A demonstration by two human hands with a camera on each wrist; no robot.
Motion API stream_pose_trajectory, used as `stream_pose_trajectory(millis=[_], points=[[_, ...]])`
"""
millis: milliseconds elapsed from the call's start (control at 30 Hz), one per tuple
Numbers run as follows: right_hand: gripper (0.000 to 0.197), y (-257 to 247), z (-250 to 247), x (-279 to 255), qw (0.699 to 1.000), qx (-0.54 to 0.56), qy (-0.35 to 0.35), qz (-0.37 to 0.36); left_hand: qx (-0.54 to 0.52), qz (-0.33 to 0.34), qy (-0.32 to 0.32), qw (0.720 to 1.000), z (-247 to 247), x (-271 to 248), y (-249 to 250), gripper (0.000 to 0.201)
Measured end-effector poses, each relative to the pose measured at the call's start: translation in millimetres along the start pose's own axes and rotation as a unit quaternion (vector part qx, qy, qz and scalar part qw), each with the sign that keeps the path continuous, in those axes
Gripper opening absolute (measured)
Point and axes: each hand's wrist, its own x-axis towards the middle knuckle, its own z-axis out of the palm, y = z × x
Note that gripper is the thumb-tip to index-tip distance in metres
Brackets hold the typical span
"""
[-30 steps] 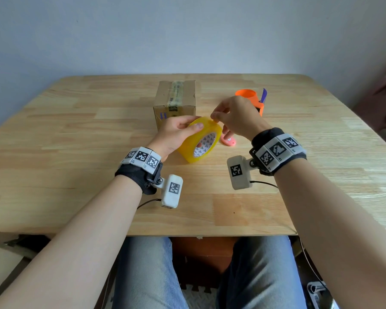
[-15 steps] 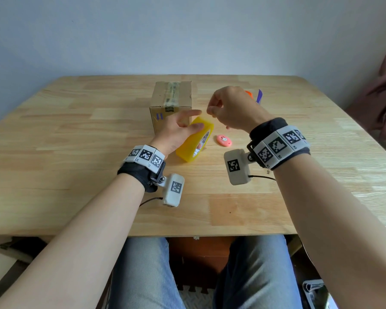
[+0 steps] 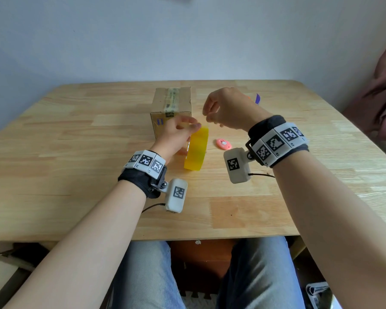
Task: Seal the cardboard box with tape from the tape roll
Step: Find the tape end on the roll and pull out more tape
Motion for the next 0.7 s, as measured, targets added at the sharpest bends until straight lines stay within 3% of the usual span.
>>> stream_pose_trajectory(millis=[167,300,433,467,700], points=[[0.020,-8.5,-0.1,-2.8,0.999,0.023,0.027,-0.019,0.001,0.099,0.030,0.995,-7.7,4.9,3.4,0.008],[0.025,-7.9,2.2,-2.8,0.999,0.027,0.034,-0.017,-0.024,0.104,0.021,0.994,-5.1,5.8,0.6,0.013],[0.067,-7.4,6.0,-4.5,0.997,0.062,0.034,-0.033,-0.033,0.090,0.024,0.995,0.0,7.3,0.1,0.002],[0.071,-7.8,6.1,-5.3,0.997,0.061,0.035,-0.039,-0.036,0.086,0.029,0.995,0.2,8.0,0.4,0.009],[0.069,-6.6,2.9,-4.7,0.997,0.052,0.041,-0.043,-0.002,0.084,-0.017,0.996,-2.7,5.6,8.0,0.005]])
